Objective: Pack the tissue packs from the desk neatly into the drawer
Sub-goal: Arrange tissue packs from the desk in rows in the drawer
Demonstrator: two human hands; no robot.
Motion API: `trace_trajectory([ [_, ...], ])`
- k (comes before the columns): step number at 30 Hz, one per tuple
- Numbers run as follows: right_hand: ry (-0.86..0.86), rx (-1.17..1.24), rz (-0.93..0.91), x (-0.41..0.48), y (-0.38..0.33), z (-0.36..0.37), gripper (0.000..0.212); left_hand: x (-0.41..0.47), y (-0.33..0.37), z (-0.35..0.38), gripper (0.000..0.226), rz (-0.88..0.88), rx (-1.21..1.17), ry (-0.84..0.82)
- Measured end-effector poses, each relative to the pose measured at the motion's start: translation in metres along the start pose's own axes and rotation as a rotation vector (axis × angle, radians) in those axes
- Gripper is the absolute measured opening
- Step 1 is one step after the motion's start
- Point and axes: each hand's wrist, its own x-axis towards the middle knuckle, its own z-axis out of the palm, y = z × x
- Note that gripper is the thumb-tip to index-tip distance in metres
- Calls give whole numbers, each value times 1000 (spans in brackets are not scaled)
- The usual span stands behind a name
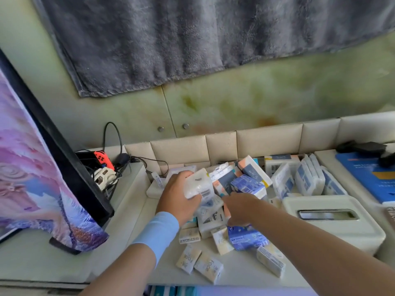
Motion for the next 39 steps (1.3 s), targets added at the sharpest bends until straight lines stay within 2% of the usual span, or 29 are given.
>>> trace_trajectory([
  [2, 5, -17, -6, 3, 1, 0, 66, -1, -4, -1, 49, 42, 66, -16],
  [6, 97, -37, -55, 0, 3, 0, 67, -3, -4, -5, 47, 67, 97, 55],
  [10, 194, 6, -77, -11, 6, -6, 79, -6, -6, -14, 46, 92, 138, 87],
  [16, 409, 468, -42, -47, 13, -33, 78, -30, -14, -29, 50, 52, 59, 110],
  [19, 469, 599, -7, -74, 1, -43, 81, -52, -12, -36, 46, 75, 37, 112],
  [21, 475, 659, 13, -93, -12, -46, 76, -70, -13, -43, 43, 101, 62, 89],
  [24, 392, 610, 31, -122, -32, -46, 59, -102, -19, -50, 40, 64, 50, 33],
  [28, 156, 576, 0, -154, -60, -30, 35, -146, -49, -57, 40, -31, 30, -90],
  [35, -186, 329, -35, -178, -117, 57, 45, -184, -77, -53, 46, -170, 91, -464],
  [39, -233, 154, 3, -185, -130, 117, 46, -202, -90, -41, 46, -159, 229, -601],
])
